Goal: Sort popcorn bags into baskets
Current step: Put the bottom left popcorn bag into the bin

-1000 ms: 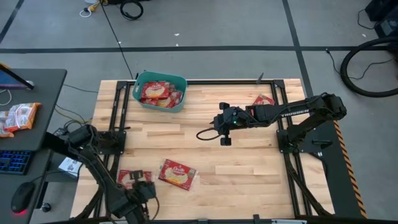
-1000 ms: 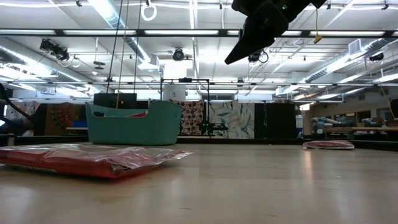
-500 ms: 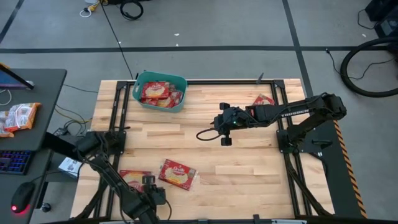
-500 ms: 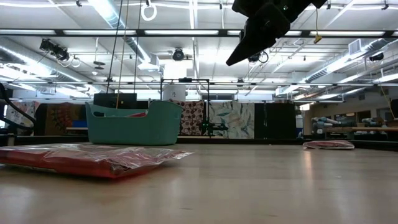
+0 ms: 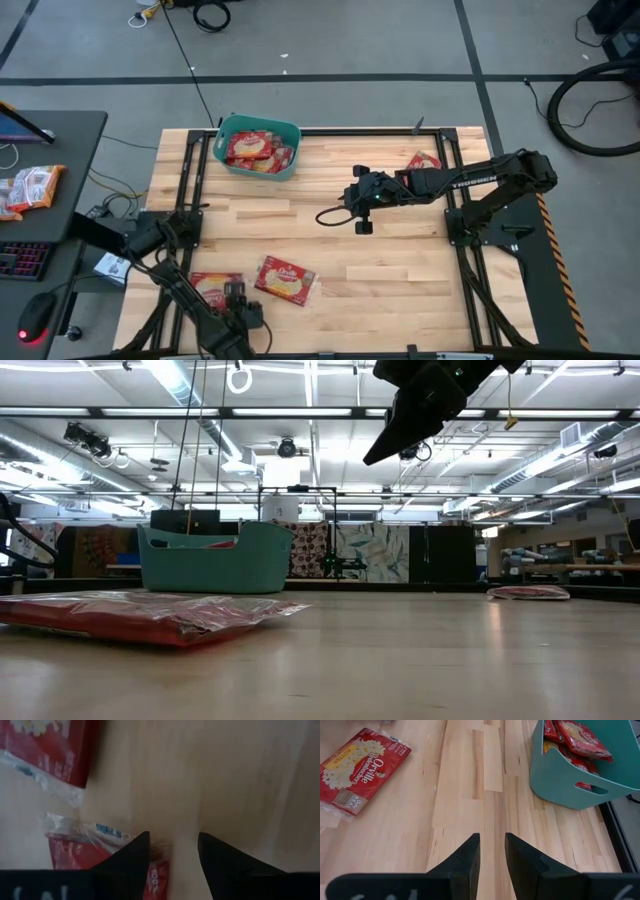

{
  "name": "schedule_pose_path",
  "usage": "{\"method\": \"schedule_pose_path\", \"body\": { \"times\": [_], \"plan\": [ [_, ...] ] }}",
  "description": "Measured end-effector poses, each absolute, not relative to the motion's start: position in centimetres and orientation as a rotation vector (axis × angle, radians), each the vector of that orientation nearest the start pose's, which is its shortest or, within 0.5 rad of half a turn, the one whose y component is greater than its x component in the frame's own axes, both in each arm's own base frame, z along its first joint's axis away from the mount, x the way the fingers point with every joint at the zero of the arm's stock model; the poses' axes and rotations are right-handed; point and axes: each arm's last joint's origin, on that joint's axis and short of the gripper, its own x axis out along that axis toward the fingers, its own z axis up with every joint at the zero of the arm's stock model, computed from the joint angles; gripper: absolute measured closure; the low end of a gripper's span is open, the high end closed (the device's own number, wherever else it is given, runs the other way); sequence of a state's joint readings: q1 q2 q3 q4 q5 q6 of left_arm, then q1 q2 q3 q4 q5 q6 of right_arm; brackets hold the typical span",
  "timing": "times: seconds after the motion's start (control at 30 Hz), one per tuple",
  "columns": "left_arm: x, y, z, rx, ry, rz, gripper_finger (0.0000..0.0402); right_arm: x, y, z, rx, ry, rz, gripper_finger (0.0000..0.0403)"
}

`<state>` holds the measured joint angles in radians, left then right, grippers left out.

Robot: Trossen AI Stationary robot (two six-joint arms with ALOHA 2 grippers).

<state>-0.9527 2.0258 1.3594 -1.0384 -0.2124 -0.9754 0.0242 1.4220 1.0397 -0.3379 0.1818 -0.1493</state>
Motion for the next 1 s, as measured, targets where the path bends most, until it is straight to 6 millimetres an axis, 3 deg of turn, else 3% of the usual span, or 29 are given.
{"method": "schedule_pose_path", "body": {
  "times": [0.4, 0.7, 0.9, 1.0],
  "plan": [
    [20.35, -27.73, 14.2, 0.175, 1.533, 0.278, 0.0242, 30.29, 0.21, 26.54, -0.216, 0.728, -0.096, 0.0307],
    [20.26, -27.61, 14.23, 0.148, 1.532, 0.325, 0.0311, 30.29, 0.21, 26.54, -0.207, 0.727, -0.099, 0.0307],
    [20.44, -27.6, 14.36, 0.144, 1.532, 0.321, 0.0384, 30.29, 0.22, 26.54, -0.201, 0.726, -0.1, 0.0307],
    [20.72, -27.65, 14.8, 0.153, 1.537, 0.311, 0.0393, 30.29, 0.22, 26.54, -0.201, 0.727, -0.1, 0.0307]
  ]
}}
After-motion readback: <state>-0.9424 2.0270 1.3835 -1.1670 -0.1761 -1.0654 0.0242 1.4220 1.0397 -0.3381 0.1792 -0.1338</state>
